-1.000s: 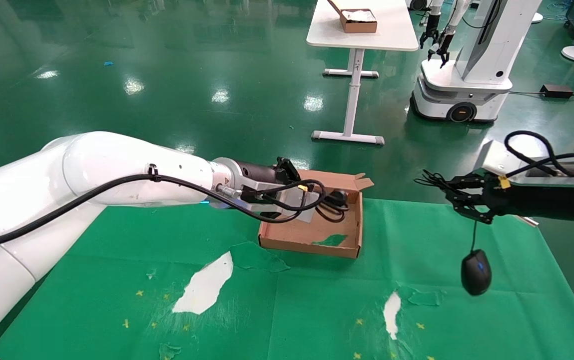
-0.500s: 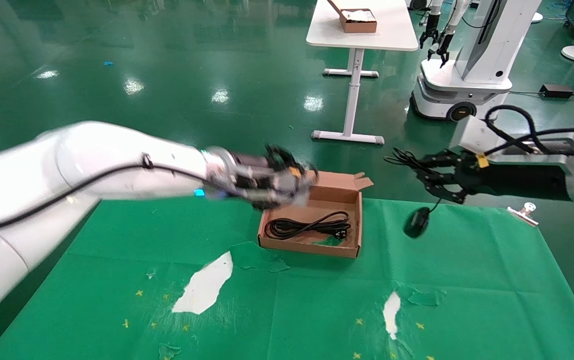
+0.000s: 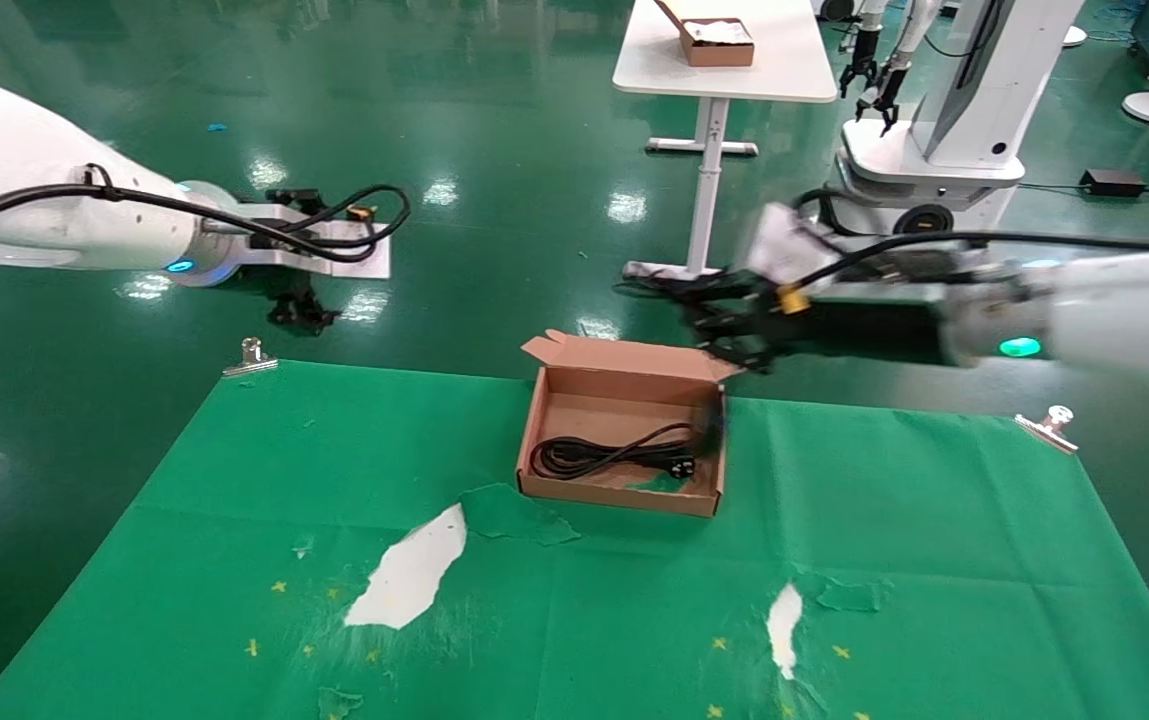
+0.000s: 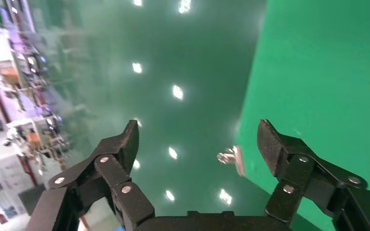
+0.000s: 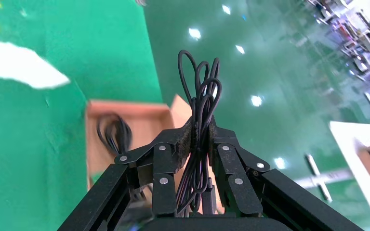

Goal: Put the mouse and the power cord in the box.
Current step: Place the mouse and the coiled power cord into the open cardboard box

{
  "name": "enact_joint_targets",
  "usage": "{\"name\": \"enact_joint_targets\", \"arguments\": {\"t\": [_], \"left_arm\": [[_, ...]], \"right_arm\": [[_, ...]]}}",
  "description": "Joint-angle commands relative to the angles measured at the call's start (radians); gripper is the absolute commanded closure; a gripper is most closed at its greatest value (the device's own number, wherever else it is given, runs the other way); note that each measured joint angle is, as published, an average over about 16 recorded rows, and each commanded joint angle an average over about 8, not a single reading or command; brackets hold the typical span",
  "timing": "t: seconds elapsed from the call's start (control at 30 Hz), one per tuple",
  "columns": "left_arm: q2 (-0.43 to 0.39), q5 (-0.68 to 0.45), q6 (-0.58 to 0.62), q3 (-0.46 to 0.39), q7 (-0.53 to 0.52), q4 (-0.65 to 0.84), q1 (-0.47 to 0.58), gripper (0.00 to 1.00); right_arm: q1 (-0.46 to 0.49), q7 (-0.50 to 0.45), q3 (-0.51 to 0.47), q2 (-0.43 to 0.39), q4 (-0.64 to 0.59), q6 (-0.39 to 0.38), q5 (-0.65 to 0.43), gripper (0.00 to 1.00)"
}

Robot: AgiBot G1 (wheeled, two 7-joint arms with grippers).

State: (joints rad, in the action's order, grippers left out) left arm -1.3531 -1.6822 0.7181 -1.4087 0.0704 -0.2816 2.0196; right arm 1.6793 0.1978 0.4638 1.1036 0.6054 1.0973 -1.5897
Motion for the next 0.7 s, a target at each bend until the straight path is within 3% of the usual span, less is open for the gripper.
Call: {"name": "enact_joint_targets", "arguments": {"t": [0.03, 0.3, 0.5, 0.53, 0.7], "left_arm": [[0.001, -0.020, 0.021, -0.015, -0.044, 0.019, 0.016, 0.00], [0.006, -0.047, 0.022, -0.037, -0.103, -0.016, 0.017, 0.00], [0.008, -0.056, 0.022, -0.045, -0.124, -0.029, 0.017, 0.00], [0.009, -0.057, 0.022, -0.046, -0.126, -0.031, 0.017, 0.00], [0.010, -0.060, 0.023, -0.051, -0.133, -0.032, 0.019, 0.00]], "right_arm": [[-0.007, -0.010, 0.003, 0.031, 0.008, -0.019, 0.000, 1.00], [-0.006, -0.019, 0.073, 0.212, -0.137, -0.183, -0.106, 1.00], [-0.004, -0.040, 0.135, 0.259, -0.248, -0.283, -0.144, 1.00], [-0.005, -0.047, 0.146, 0.260, -0.260, -0.302, -0.148, 0.93], [-0.012, -0.079, 0.197, 0.271, -0.300, -0.388, -0.169, 0.30]]}}
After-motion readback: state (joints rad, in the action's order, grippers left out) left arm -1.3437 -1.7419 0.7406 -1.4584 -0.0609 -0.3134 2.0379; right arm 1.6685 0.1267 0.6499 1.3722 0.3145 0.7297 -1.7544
